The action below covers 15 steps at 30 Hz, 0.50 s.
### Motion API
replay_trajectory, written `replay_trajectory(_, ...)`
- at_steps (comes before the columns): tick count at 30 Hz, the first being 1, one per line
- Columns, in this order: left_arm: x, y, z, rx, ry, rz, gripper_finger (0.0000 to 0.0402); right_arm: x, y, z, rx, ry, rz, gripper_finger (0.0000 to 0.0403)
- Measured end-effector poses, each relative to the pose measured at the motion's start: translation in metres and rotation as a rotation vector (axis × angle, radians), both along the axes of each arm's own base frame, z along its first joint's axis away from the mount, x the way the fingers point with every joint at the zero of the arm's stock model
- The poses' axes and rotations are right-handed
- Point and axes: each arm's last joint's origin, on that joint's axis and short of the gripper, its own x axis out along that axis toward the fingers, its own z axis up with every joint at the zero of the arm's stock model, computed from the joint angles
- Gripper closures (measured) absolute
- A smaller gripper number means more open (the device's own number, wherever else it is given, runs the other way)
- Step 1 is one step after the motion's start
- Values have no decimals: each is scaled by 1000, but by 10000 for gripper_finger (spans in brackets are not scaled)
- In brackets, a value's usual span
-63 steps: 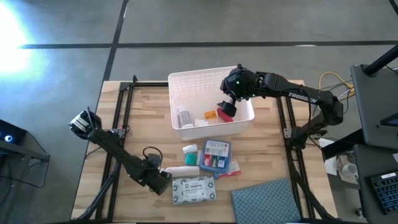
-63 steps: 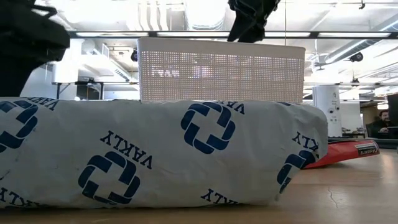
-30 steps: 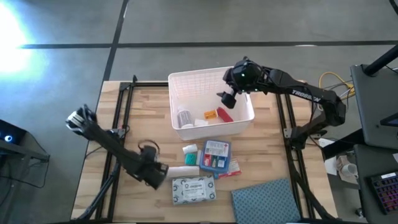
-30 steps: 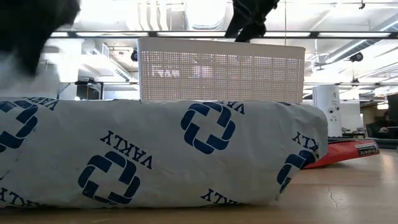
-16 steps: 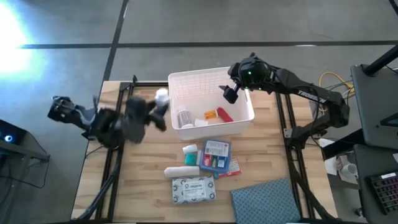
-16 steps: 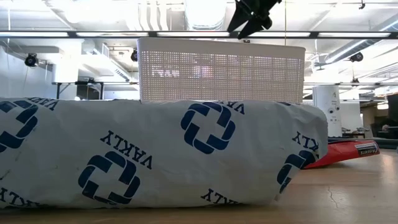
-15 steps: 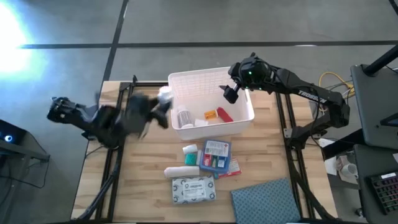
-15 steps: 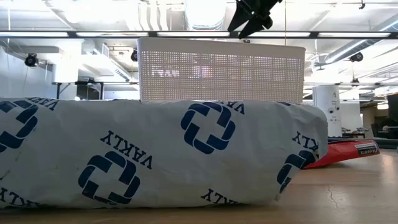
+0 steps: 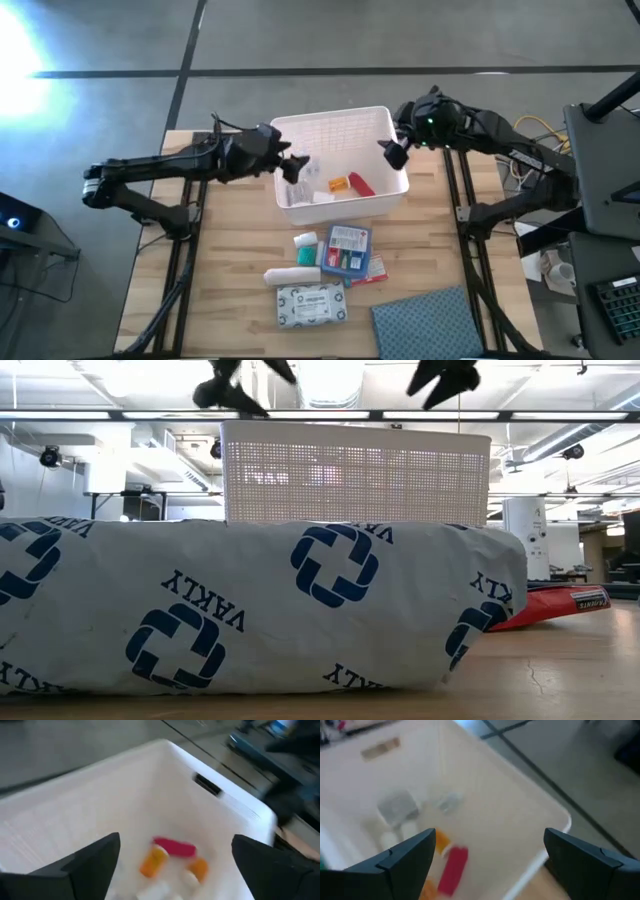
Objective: Pick & place medical supplies in basket/bin
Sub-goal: Put the blue first aid kit into the white bin
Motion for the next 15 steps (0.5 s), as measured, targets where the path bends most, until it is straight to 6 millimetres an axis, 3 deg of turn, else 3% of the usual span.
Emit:
replay_trajectory(7,-26,-49,24,-56,159,-185,45,-19,17,-16,223,159,-86,44)
replay_trajectory(11,-40,-71,20,-138,263,-219,48,-25,29,-25,408,214,-129,44)
replay_trajectory(15,-48,-91,4,-194,354,-245,48,-30,48,-32,591,251,-157,44)
